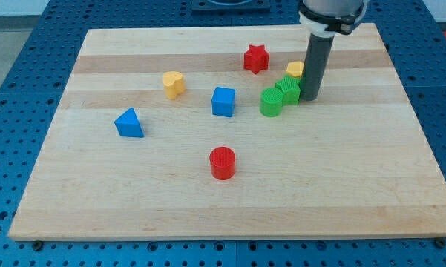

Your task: Move the green blocks slightly towards left

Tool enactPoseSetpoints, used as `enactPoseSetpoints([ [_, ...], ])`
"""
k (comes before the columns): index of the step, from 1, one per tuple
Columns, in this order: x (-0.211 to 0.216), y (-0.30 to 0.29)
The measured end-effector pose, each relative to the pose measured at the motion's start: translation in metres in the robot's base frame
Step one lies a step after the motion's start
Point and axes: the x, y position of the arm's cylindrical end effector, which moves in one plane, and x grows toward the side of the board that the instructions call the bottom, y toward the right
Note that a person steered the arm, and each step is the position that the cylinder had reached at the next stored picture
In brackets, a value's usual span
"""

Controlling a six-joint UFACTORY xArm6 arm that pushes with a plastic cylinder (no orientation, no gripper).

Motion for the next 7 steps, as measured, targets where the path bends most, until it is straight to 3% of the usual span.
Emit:
enactPoseSetpoints([
  [5,-0.004,-0.007],
  [7,-0.011,0.018],
])
